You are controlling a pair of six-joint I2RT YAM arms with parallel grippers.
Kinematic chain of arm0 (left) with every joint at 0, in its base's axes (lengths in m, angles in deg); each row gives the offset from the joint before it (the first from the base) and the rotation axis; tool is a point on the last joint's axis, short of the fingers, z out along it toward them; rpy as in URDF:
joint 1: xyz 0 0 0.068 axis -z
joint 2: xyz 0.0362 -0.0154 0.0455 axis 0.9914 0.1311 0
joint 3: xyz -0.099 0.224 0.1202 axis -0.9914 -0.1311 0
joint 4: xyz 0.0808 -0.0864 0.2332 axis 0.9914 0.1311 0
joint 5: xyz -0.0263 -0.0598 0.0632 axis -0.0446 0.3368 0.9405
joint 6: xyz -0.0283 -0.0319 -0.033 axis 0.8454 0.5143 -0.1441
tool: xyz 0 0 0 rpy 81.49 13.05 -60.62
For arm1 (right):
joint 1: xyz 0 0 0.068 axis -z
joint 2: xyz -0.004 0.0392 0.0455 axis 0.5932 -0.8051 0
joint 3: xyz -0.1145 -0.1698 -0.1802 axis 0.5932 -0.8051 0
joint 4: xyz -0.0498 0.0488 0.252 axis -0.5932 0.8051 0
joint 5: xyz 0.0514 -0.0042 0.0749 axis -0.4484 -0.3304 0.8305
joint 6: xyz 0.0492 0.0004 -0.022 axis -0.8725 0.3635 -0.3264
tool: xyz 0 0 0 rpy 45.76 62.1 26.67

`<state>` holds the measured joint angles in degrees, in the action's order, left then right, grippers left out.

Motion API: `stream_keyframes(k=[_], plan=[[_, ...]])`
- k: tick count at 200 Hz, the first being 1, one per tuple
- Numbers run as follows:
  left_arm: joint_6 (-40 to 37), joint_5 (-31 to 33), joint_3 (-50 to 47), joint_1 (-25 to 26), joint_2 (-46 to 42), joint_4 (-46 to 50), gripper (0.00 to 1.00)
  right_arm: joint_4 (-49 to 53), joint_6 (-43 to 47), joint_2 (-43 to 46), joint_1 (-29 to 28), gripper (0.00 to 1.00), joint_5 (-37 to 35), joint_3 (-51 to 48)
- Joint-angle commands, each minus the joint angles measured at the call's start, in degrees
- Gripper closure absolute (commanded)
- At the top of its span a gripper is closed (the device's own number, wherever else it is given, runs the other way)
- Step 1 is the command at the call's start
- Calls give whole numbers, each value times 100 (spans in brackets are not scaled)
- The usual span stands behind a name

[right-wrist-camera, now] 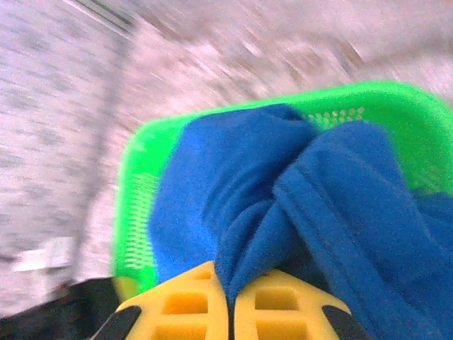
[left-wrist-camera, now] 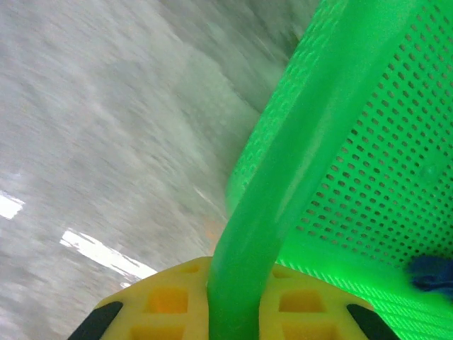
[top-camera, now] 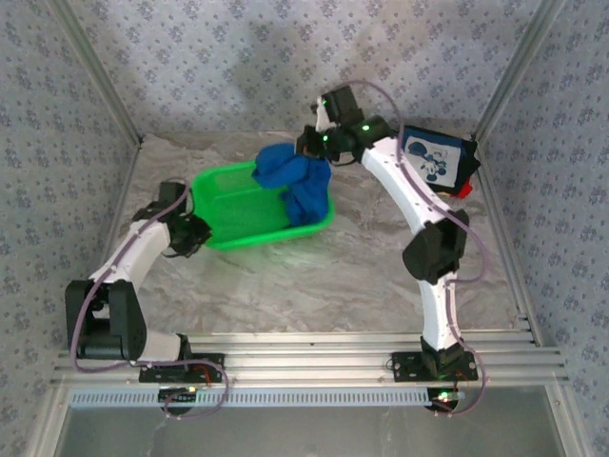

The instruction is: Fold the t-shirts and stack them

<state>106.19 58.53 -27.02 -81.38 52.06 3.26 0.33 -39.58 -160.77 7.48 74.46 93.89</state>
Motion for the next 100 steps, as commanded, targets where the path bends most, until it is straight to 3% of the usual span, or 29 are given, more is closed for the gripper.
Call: stream_keyframes(k=[1,36,65,100], plan=[[-178,226,225,-592,-2,194,100,-850,-583,593,141,100,710,661],[-241,282,624,-1348,394,-19,100,-1053,-1322,687,401,100,1364,1399],[-236,388,1047,-1505,810,-62,100,-1030,-1766,853,560,100,1754,1343],[-82,503,1346,-1505,1240,-135,100,-929,-1901,1510,675,100,1902,-268]])
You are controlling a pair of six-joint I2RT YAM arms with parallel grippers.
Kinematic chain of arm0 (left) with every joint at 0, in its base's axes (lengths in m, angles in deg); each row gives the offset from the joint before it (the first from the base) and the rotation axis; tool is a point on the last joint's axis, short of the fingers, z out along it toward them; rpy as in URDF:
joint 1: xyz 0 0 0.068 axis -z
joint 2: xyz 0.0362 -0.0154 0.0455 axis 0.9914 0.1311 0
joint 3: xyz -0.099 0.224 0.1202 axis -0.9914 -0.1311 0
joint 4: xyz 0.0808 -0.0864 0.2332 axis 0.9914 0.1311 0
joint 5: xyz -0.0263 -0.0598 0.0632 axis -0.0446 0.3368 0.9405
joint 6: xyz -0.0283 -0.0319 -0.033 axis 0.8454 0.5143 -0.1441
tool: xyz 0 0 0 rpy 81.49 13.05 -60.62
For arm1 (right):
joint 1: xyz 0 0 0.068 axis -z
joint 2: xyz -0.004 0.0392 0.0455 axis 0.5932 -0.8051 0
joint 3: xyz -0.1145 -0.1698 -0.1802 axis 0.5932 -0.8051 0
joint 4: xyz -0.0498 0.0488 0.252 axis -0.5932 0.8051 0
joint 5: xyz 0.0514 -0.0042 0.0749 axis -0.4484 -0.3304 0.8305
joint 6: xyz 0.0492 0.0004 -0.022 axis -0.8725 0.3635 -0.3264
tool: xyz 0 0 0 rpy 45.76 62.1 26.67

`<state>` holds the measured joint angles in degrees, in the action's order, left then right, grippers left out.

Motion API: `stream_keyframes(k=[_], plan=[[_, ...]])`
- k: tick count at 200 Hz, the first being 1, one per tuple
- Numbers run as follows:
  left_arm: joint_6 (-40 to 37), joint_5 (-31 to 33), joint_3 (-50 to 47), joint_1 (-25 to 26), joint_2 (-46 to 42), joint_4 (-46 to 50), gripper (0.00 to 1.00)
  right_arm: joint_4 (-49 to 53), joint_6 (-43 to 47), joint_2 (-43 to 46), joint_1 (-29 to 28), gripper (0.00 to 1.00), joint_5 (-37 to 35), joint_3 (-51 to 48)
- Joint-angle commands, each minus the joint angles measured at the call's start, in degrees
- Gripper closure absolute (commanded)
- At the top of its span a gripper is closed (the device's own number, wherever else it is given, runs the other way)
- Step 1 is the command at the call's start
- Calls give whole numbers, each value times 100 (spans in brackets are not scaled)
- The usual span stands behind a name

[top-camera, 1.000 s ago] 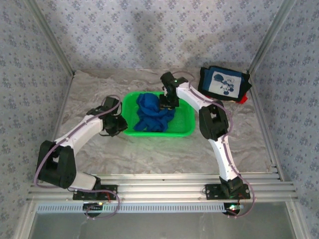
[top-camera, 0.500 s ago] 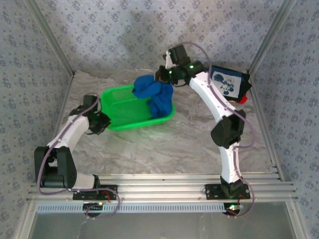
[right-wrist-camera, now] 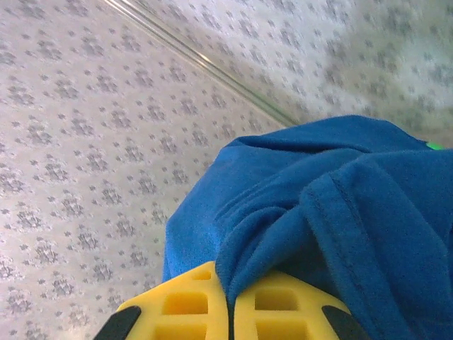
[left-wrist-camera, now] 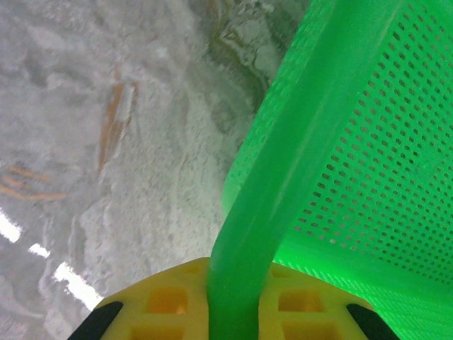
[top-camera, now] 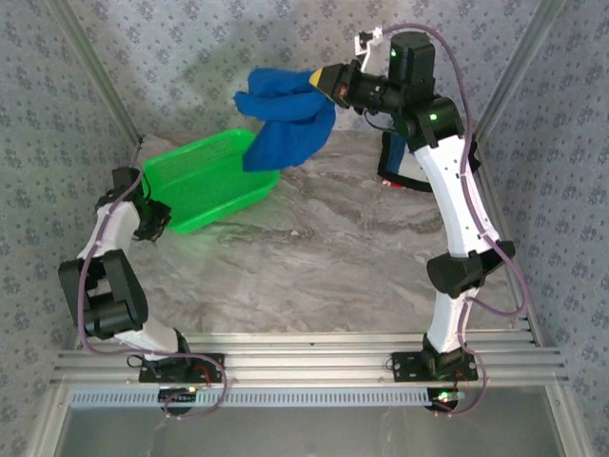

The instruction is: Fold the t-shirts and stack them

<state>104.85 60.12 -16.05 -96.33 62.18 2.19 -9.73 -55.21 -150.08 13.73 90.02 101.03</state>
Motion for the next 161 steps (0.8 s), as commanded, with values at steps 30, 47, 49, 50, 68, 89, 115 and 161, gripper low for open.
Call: stream_keyframes(k=[30,47,49,50,68,89,115,161], plan=[[118,401,439,-11,528,-91,100,-713,-838,1031,203,100,419,-3353],[118,494,662,-21,751,-16,100,-789,-796,1112,276,100,459,-4121],[115,508,689,-20,774,-5,100,-776,-770,1115,292,100,450,-4175],[114,515,700,-24,784,-4,100,-759,-763,1115,294,100,447,-4189],[207,707,856,-88,907,71,100,-542,-536,1126,433,100,462,-4604],[322,888,941,-221,912,127,100,-602,-462,1215,671,100,372,-4987],[404,1096,1017,-327,903,174,100,-623,-412,1213,999,100,188,-5365],[289,661,1073,-141,1049,-67,100,-1046,-500,972,1392,99,-112,-5740]])
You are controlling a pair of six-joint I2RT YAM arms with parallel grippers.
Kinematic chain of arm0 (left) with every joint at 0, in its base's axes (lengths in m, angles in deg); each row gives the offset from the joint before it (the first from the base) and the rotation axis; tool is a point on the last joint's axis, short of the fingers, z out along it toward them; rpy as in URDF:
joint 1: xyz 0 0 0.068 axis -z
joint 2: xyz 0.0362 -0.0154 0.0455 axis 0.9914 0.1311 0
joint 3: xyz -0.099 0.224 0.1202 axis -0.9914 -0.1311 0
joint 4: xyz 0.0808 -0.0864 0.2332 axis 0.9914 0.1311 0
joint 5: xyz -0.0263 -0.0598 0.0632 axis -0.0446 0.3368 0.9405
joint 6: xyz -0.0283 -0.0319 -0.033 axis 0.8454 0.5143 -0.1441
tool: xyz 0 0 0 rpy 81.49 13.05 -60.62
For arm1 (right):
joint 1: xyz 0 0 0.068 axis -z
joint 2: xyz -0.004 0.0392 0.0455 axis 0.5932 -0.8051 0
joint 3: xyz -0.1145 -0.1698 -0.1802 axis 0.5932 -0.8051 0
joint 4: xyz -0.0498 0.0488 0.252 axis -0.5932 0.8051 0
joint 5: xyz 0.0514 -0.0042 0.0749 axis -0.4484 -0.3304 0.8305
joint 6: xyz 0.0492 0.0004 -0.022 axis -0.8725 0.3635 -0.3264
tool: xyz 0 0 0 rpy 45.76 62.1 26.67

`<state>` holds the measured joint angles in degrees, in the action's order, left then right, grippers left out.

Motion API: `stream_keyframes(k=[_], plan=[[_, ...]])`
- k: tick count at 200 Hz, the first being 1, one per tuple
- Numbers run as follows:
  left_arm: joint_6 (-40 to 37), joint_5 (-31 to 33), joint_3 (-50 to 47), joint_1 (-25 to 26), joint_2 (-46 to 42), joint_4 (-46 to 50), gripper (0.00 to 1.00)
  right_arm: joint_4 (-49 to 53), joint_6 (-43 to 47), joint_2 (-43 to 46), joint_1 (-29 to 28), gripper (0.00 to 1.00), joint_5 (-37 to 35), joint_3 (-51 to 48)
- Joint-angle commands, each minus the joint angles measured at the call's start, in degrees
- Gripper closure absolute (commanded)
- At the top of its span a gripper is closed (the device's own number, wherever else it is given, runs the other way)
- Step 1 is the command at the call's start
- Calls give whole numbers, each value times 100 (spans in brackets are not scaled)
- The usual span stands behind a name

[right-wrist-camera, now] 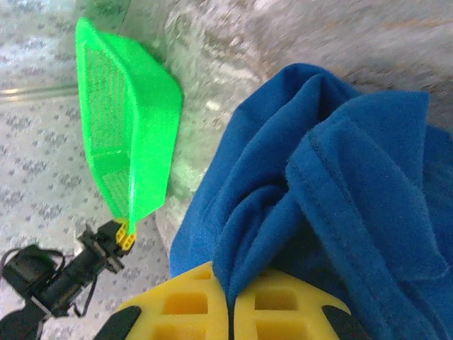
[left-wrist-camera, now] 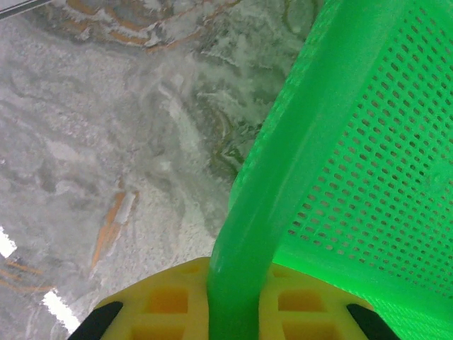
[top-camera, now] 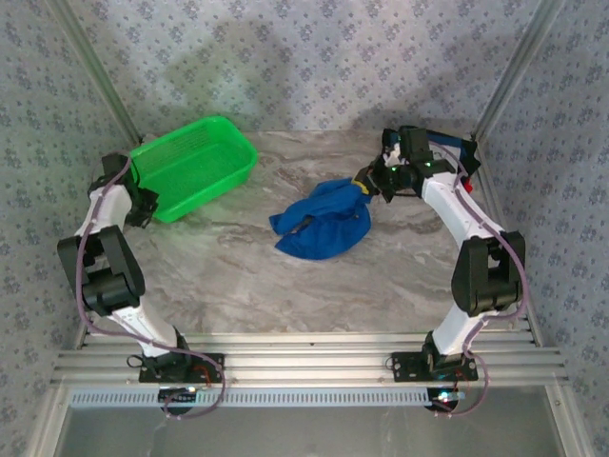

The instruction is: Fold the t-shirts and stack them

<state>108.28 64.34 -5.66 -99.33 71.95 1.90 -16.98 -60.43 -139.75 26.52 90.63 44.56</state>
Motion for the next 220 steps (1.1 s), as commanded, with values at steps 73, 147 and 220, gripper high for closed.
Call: stream_keyframes(k=[73,147,220], plan=[[150,107,-481,289,-958,263,13,-231,218,-353,387,42,-29,18],[-441,-329,-1205,2277,-3447,987,7,1396,1949,763,648,0,208,-155],[-711,-1744,-2251,4727,-2878,-133,19,2795,3706,1039,657,0,-297,-260]])
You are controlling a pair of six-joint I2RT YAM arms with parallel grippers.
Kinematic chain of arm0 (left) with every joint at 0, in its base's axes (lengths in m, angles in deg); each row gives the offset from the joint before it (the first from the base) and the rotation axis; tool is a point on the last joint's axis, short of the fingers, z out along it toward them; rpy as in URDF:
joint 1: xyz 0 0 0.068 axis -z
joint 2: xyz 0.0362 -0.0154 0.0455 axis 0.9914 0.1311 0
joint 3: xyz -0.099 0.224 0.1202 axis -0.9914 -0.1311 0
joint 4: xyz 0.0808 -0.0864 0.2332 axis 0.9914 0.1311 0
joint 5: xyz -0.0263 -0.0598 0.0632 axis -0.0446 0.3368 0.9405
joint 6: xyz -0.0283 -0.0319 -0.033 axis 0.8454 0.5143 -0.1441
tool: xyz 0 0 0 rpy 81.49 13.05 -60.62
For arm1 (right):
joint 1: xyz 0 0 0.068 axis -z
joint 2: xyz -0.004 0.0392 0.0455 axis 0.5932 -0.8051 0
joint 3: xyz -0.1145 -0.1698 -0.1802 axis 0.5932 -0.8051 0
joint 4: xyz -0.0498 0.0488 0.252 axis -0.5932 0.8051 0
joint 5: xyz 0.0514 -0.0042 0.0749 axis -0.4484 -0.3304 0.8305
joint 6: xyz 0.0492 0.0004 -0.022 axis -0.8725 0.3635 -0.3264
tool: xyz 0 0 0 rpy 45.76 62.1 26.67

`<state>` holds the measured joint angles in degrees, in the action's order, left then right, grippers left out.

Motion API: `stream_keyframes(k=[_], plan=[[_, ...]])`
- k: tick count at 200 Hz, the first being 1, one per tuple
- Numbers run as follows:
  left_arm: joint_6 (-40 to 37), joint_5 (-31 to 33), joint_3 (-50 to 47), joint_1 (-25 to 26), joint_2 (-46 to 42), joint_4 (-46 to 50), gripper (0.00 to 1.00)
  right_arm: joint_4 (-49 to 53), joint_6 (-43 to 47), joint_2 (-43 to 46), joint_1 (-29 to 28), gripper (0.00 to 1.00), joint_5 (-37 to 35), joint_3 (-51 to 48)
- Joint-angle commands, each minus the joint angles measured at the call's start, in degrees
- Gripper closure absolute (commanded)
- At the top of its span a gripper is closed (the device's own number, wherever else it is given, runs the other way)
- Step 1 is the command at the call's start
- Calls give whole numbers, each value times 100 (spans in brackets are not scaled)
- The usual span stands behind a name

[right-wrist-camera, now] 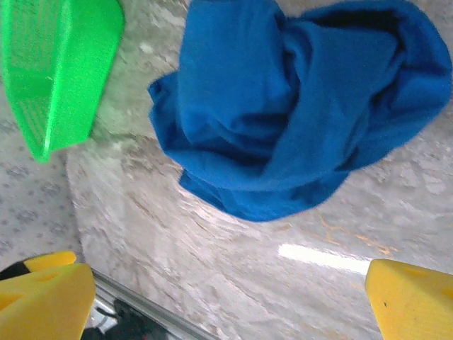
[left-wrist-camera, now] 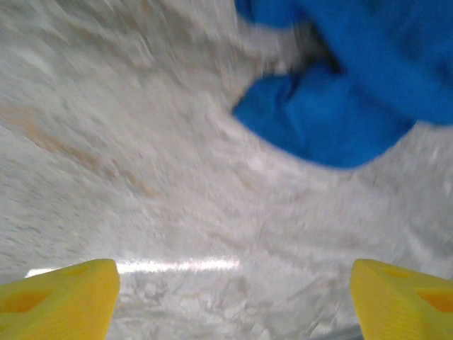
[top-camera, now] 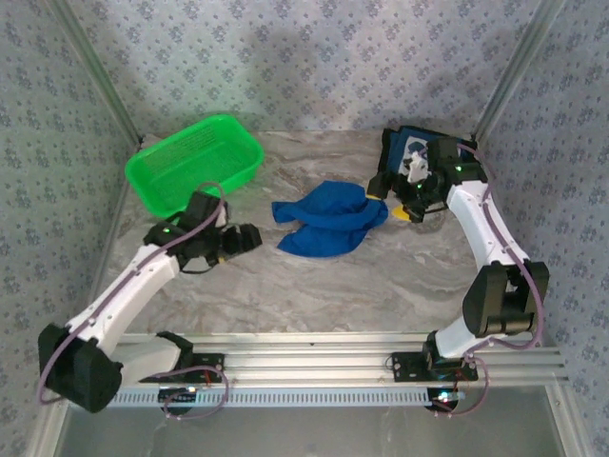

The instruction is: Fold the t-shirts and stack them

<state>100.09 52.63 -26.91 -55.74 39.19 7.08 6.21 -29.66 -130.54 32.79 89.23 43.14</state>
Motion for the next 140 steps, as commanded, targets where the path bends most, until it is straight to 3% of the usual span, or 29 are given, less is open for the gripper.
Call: stream_keyframes(k=[1,42,79,140], plan=[[138,-582,-126,386,436,-698,19,463,628,119,32,0,-156,-122],[904,-486,39,787,1925,-1944,30,206,532,131,-26,0,-50,-330],[993,26,1060,941,3285,-1262,34,160,527,244,-50,0,0,-429],[1266,842,1672,960,4038,-1055,40,-116,368,602,-106,0,188,-933]])
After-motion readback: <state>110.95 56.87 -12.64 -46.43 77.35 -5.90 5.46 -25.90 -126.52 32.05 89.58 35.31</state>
